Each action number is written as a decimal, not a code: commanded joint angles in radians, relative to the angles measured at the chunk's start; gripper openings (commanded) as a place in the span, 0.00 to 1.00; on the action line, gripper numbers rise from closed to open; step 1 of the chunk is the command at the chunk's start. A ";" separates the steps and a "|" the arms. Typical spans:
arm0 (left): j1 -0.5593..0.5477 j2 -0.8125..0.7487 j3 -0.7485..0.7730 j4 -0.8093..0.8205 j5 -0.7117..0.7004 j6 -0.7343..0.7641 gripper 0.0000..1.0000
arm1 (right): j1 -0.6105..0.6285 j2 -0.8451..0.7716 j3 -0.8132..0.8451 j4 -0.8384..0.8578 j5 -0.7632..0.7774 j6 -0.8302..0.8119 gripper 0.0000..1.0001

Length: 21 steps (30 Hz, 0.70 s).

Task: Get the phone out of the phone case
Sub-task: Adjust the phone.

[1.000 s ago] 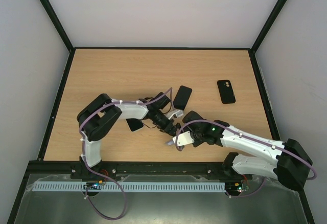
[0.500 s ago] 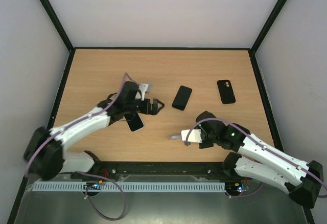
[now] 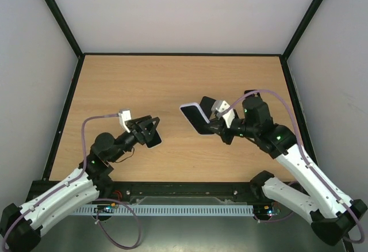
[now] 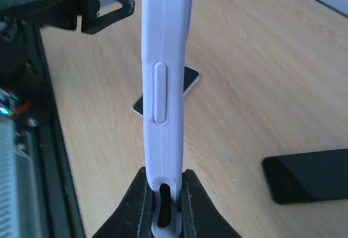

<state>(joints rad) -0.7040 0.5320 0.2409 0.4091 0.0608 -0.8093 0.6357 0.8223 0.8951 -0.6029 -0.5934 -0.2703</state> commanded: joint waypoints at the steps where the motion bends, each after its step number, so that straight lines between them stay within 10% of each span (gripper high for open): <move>1: -0.061 0.002 0.049 0.151 0.082 0.094 0.74 | -0.095 0.019 -0.005 0.070 -0.352 0.147 0.02; 11: -0.299 0.279 0.169 0.151 0.035 0.267 0.69 | -0.318 -0.004 -0.233 0.398 -0.707 0.381 0.02; 21: -0.235 0.499 0.298 0.216 0.141 0.229 0.56 | -0.347 -0.051 -0.338 0.596 -0.861 0.522 0.02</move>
<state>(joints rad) -0.9810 0.9829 0.4988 0.5377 0.1364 -0.5674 0.2935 0.8036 0.5591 -0.1631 -1.3273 0.1967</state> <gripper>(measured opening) 0.591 0.067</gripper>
